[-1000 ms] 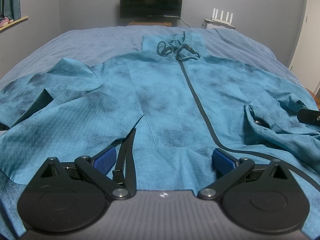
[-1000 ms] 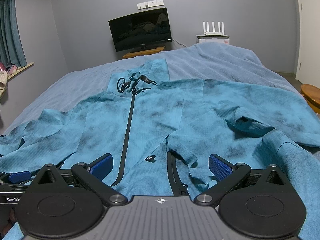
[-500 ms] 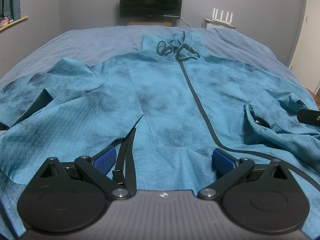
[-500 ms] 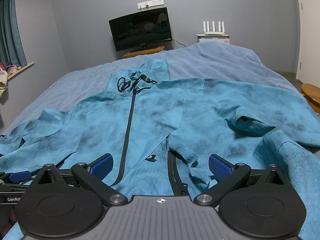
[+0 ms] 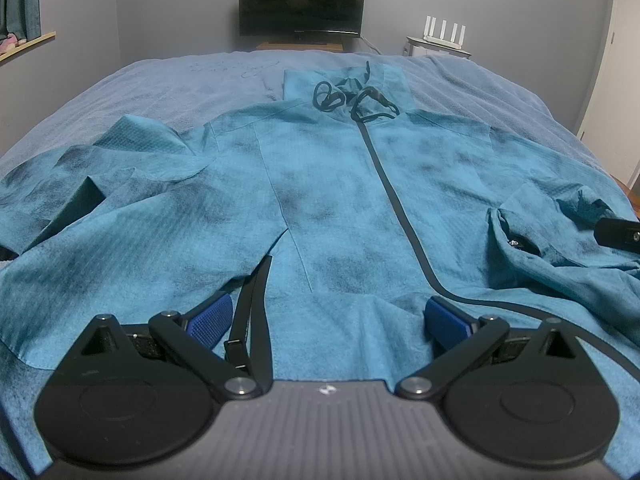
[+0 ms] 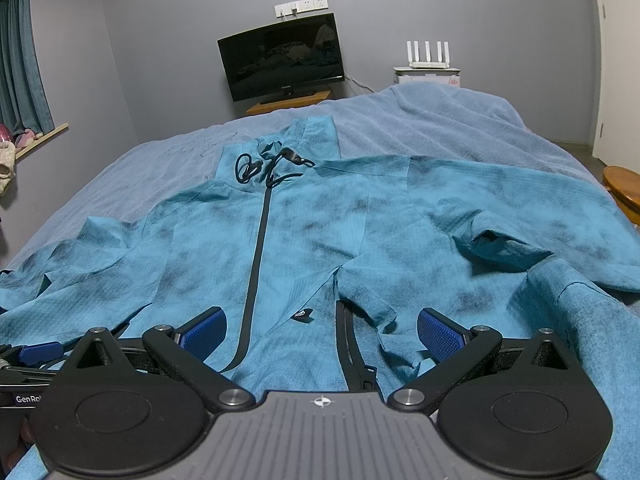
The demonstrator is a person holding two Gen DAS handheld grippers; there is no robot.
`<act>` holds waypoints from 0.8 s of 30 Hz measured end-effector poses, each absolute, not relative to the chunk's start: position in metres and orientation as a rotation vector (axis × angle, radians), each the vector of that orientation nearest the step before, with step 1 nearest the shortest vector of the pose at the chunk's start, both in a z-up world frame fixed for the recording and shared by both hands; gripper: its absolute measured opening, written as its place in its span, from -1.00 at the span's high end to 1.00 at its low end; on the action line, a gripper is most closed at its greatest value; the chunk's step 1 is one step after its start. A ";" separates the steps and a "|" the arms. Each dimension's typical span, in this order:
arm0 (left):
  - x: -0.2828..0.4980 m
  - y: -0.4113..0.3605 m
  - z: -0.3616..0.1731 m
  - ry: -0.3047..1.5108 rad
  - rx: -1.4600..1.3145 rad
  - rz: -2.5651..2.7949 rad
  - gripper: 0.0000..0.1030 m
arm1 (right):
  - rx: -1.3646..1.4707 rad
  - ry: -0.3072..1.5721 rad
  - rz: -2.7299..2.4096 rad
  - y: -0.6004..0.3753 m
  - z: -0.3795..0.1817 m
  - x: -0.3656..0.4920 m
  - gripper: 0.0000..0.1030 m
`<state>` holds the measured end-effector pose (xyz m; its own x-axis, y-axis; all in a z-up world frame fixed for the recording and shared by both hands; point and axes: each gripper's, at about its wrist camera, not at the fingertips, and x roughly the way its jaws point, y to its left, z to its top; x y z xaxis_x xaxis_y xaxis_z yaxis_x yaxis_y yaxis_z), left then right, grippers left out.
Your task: Fold large clothes
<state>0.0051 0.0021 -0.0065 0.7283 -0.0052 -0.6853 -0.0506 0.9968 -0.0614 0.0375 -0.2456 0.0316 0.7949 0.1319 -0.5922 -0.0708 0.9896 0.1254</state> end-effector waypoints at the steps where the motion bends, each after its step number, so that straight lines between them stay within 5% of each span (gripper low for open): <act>1: 0.005 0.002 -0.007 0.755 -0.077 0.025 -1.00 | 0.099 0.643 0.109 -0.245 0.031 0.037 -1.00; 24: 0.010 -0.003 -0.014 0.793 -0.049 0.037 -1.00 | 0.132 0.641 0.132 -0.238 0.022 0.030 -1.00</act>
<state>0.0098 -0.0030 -0.0145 0.7008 0.0147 -0.7132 -0.0520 0.9982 -0.0305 0.0305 -0.2379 0.0225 0.7938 0.1633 -0.5859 -0.0815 0.9832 0.1636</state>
